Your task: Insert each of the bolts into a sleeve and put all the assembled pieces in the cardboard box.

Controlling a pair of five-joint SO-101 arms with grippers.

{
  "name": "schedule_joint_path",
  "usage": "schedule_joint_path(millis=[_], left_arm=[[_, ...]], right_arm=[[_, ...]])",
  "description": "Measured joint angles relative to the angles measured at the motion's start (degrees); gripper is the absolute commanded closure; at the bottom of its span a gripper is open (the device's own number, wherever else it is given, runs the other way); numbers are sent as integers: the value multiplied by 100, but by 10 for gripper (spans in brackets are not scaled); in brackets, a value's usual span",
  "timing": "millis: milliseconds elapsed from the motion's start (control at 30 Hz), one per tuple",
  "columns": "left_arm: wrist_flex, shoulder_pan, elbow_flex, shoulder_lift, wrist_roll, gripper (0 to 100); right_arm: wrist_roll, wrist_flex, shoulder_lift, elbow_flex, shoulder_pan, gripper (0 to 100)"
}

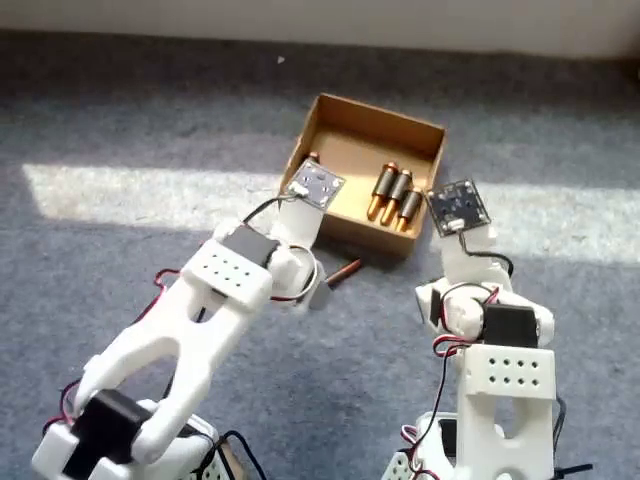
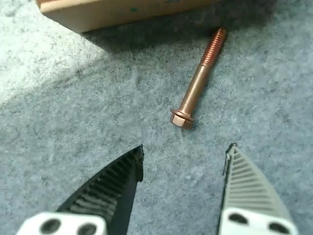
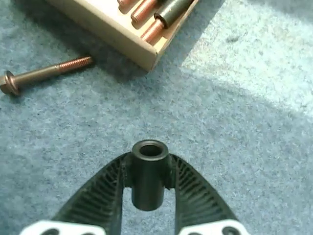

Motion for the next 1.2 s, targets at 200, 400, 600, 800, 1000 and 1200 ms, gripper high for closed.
schedule_joint_path(millis=[200,400,600,800,1000,1200], left_arm=[[-62,18,-695,1503,589,726],[-79,9,-1407,2813,1002,825],[-79,44,-1846,3147,1055,904],[-79,-501,-1881,3165,343,905],[-79,-1187,-1943,3174,-1459,902],[79,-1310,-1943,3059,-4316,888]], right_arm=[[0,-53,-62,70,18,992],[0,-53,-62,70,26,992],[0,-53,-62,70,26,992],[0,-53,-62,70,26,992],[0,-70,-62,176,18,992],[0,-431,-88,554,26,992]])
